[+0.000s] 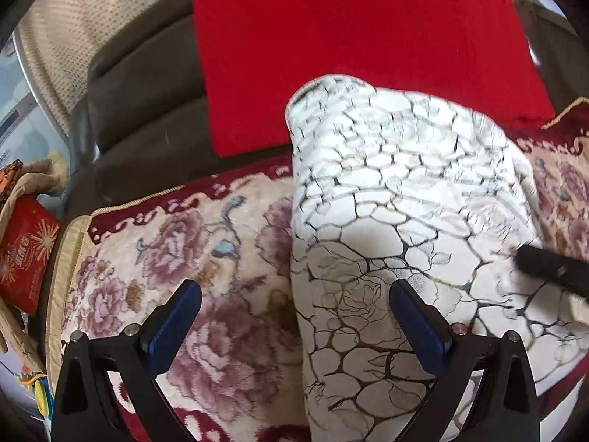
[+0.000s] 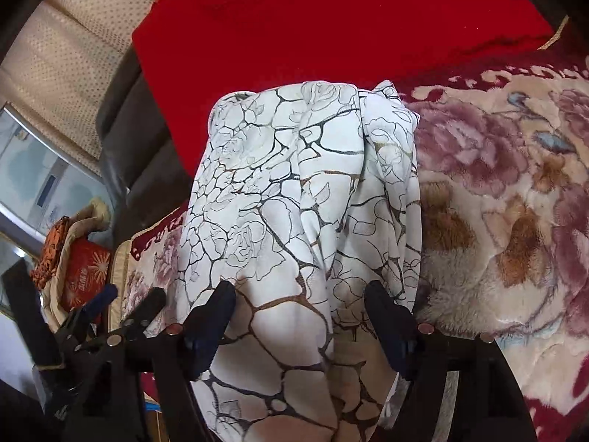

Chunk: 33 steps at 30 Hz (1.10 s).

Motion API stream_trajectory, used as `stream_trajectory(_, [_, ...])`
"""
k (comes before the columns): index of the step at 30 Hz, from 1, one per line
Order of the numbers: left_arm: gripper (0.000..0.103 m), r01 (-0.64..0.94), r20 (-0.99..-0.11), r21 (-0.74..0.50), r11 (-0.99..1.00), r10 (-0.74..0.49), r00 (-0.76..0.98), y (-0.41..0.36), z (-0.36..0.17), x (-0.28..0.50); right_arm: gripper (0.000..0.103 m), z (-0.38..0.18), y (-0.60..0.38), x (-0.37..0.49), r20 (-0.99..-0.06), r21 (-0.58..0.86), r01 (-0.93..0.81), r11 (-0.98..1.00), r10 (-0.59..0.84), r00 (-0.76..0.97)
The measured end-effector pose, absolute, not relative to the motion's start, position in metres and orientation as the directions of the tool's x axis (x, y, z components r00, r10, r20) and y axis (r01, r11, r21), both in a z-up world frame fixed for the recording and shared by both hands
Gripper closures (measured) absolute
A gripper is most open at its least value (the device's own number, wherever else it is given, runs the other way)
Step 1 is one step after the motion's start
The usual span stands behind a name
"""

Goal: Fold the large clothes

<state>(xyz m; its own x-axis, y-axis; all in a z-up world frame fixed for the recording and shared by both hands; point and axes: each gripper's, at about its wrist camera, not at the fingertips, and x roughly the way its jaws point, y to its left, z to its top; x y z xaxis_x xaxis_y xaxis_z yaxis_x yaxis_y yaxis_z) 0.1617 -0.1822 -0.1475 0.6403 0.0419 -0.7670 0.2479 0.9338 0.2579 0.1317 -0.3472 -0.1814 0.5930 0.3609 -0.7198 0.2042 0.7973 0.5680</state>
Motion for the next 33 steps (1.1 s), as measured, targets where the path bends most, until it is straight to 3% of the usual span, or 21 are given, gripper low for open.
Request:
stream_trajectory(4, [0.002,0.247,-0.771,0.247,0.937,0.035,0.636,-0.181,-0.152,0.166,0.046,-0.164,-0.354,0.127,-0.696,0.539,0.182,0.823,0.313,0.646])
stream_trajectory(9, [0.002,0.252,-0.775,0.242,0.937,0.031,0.631,-0.183,-0.154,0.170,0.048,-0.150,-0.360,0.136,-0.673,0.513,0.160,0.843,0.280,0.684])
stream_trajectory(14, [0.002,0.260,-0.784,0.236,0.936,0.025,0.620,-0.183,-0.158,0.174,0.049,-0.188,-0.363,0.163,-0.763,0.517,0.213,0.829,0.333,0.555])
stream_trajectory(22, [0.002,0.268,-0.784,0.201,0.942,-0.009,0.621,-0.171,-0.142,0.171,0.042,-0.168,-0.378,0.154,-0.710,0.593,0.190,0.782,0.398,0.580])
stream_trajectory(26, [0.002,0.301,-0.809,0.173,0.938,-0.039,0.586,-0.162,-0.141,0.173,0.027,-0.154,-0.385,0.142,-0.679,0.615,0.173,0.769,0.405,0.613])
stream_trajectory(30, [0.002,0.318,-0.861,0.108,0.942,-0.072,0.503,-0.155,-0.152,0.182,0.023,-0.159,-0.388,0.141,-0.719,0.569,0.203,0.797,0.362,0.594])
stream_trajectory(33, [0.002,0.316,-0.865,0.089,0.945,-0.084,0.494,-0.156,-0.158,0.182,0.023,-0.182,-0.387,0.148,-0.735,0.605,0.242,0.759,0.415,0.537])
